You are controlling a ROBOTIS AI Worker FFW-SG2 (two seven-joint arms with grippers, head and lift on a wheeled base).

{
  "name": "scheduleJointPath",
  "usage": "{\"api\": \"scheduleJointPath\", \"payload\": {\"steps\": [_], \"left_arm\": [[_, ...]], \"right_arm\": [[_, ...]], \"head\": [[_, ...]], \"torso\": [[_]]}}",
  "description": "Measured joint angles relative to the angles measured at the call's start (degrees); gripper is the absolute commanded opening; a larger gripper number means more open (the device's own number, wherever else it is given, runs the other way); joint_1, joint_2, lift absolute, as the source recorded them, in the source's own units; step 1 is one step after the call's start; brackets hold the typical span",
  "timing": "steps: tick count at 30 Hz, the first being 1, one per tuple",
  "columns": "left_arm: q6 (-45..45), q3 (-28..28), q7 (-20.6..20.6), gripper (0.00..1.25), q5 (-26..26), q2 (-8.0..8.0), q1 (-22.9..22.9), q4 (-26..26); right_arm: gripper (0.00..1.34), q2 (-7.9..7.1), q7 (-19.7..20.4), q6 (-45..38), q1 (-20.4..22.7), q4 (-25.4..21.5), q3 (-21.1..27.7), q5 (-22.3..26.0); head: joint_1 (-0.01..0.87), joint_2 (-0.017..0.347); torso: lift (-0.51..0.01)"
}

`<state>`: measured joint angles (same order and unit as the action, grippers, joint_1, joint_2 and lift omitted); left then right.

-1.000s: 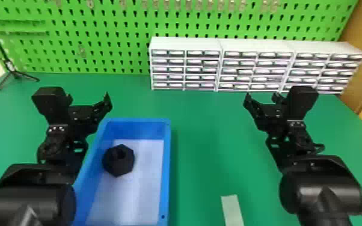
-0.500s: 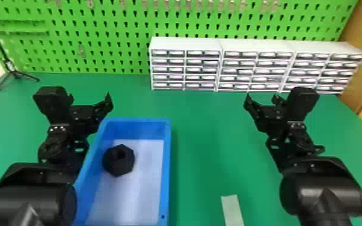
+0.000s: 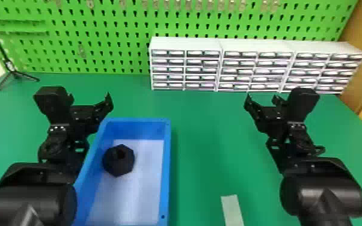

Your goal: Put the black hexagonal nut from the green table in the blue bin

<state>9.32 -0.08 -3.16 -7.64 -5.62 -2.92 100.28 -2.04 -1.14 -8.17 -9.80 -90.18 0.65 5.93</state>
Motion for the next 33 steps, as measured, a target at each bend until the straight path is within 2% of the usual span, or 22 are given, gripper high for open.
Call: {"api": "scheduleJointPath", "payload": {"steps": [33], "left_arm": [[0.7,0.16,0.08,1.05,-0.35,0.0,-0.07,0.0]], "right_arm": [[0.92,-0.24,0.0,-0.43,0.14,0.0,-0.32,-1.82]], "head": [[0.686,0.028]], "torso": [[-0.096]]}}
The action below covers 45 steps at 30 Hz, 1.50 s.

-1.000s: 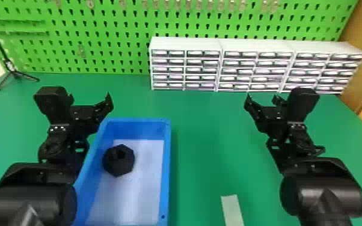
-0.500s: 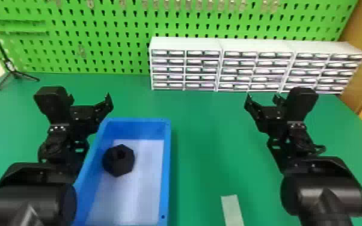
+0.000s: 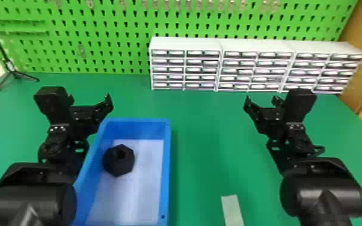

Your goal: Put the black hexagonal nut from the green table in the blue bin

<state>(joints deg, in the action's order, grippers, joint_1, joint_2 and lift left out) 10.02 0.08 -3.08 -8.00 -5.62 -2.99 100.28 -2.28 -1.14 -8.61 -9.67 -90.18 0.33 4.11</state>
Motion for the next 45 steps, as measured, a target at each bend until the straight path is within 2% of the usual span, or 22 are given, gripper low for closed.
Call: {"api": "scheduleJointPath", "payload": {"steps": [45], "left_arm": [[0.18,-0.02,0.0,1.05,0.35,0.0,-0.11,0.0]], "right_arm": [[0.91,-0.09,0.0,-0.12,0.0,0.0,-0.07,0.02]], "head": [[0.686,0.028]], "torso": [[-0.096]]}}
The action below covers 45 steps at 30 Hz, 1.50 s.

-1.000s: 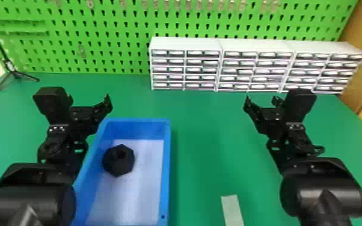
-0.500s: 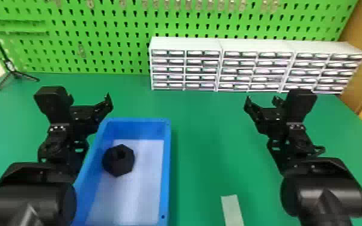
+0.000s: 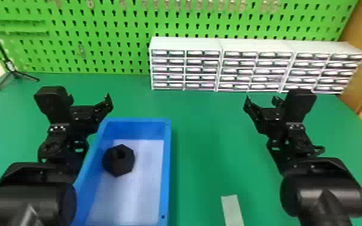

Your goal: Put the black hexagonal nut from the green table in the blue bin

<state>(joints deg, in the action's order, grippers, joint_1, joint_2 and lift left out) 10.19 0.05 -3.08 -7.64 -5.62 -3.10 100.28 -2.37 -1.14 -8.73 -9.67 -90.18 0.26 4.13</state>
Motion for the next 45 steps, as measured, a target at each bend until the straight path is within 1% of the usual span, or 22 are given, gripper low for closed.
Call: {"api": "scheduleJointPath", "payload": {"steps": [13,45], "left_arm": [[0.0,0.09,0.0,1.05,-0.02,0.0,-0.49,0.0],[0.0,0.45,0.0,1.05,0.02,0.0,0.12,0.0]], "right_arm": [[0.91,0.05,0.0,0.03,-0.52,0.0,-0.16,0.0],[0.91,0.24,0.0,-0.06,-0.19,0.38,0.25,-0.35]], "head": [[0.686,0.028],[0.686,0.028]], "torso": [[-0.096],[-0.096]]}}
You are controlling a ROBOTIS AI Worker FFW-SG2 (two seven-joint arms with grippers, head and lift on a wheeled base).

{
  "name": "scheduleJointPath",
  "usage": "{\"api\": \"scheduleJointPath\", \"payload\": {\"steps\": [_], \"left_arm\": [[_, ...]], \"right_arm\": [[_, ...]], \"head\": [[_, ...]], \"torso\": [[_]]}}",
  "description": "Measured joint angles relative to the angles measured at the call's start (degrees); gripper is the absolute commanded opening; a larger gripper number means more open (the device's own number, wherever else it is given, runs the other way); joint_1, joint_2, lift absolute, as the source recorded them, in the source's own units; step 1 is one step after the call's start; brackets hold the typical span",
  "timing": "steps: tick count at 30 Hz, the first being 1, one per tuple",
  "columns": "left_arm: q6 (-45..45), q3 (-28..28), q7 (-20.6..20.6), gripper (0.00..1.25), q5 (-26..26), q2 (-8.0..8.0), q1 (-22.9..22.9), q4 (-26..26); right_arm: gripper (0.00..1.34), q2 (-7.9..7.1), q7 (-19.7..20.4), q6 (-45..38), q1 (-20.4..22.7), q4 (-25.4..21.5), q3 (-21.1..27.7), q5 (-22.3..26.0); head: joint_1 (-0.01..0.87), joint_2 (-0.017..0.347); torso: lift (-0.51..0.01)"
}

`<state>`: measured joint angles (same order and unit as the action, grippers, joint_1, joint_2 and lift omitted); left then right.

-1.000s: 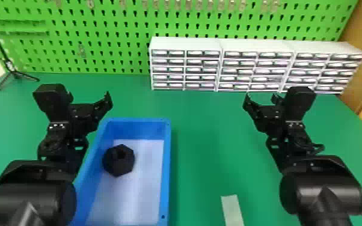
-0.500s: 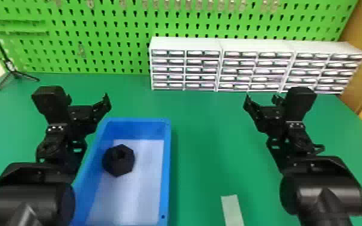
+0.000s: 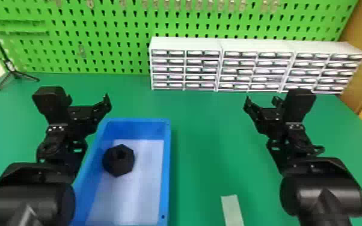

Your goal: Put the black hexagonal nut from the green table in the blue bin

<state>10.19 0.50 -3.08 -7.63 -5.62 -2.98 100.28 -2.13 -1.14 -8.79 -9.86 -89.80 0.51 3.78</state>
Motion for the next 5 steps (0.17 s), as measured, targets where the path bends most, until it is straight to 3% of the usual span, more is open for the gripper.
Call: {"api": "scheduleJointPath", "payload": {"steps": [5], "left_arm": [[0.0,-0.01,0.0,1.05,-0.02,0.0,-0.01,0.0]], "right_arm": [[0.91,-0.06,0.01,0.0,0.02,0.06,0.0,0.0]], "head": [[0.686,0.028]], "torso": [[-0.096]]}}
